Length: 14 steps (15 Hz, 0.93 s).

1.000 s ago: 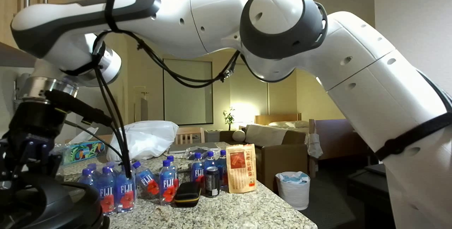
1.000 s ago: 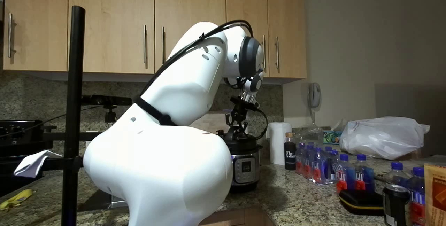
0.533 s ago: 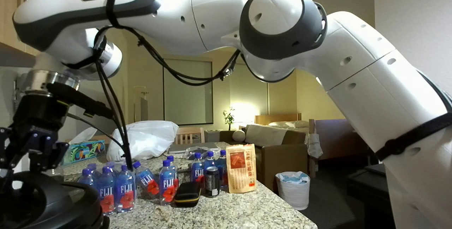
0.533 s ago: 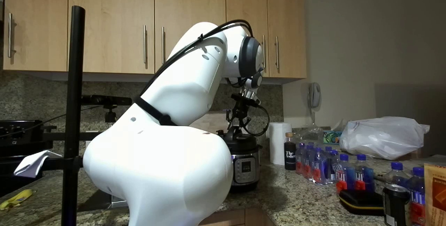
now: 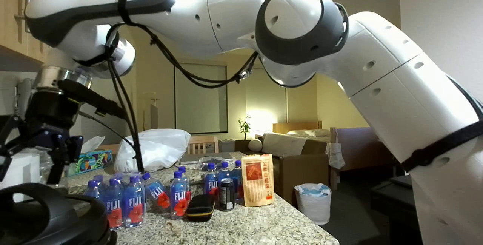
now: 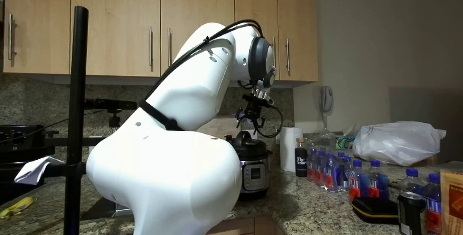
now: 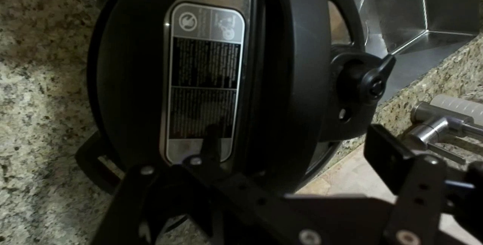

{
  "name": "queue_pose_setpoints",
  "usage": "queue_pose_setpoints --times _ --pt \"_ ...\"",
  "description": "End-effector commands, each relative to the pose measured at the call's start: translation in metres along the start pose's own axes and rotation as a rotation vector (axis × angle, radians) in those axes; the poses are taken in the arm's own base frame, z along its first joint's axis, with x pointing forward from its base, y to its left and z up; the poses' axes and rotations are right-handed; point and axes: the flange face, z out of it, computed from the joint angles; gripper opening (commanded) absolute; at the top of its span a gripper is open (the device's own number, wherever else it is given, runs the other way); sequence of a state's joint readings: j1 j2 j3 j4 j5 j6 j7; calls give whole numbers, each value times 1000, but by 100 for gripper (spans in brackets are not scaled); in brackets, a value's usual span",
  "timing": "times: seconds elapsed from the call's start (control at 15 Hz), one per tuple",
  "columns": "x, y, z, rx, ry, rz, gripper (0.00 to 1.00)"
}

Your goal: Put the black lid on the rice cooker

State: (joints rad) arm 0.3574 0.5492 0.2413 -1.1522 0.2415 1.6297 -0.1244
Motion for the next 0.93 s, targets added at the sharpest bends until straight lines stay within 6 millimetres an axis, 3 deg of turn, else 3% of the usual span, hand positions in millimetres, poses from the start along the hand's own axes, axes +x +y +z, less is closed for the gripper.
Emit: queue_pose_setpoints --times 0.0,0.27,0.53,0.87 --pt "-15 3 -35 -83 43 70 100" --pt "-41 18 -73 -210 90 152 100" --pt "-73 43 -94 -358 98 275 100" --pt "-117 84 -92 -434 55 421 100"
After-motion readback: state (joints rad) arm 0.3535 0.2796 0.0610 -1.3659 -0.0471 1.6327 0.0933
